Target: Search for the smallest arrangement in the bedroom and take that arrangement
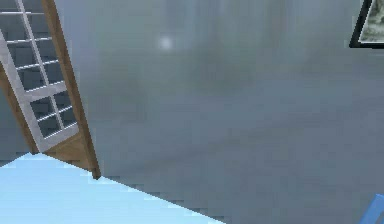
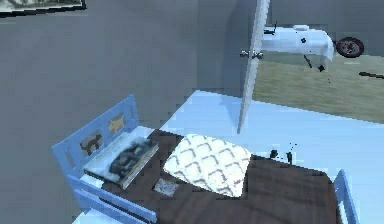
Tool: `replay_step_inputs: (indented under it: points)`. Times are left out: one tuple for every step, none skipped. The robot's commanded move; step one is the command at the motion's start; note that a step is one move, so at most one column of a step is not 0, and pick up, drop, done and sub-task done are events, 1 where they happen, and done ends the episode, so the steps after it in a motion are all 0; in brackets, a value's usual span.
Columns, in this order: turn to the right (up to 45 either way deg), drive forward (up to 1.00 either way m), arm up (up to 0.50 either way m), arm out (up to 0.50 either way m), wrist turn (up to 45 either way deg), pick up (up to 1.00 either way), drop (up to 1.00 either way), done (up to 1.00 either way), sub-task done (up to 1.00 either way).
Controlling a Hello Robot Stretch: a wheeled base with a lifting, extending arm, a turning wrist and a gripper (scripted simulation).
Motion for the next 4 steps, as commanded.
replay_step_inputs:
  points:
    - [0.0,0.0,0.48,0.0,0.0,0.0,0.0,0.0,0.0]
    - [0.0,0.0,0.0,0.46,0.0,0.0,0.0,0.0,0.0]
    - [0.0,0.0,0.0,0.0,45.0,0.0,0.0,0.0,0.0]
    - [0.0,0.0,0.0,0.0,45.0,0.0,0.0,0.0,0.0]
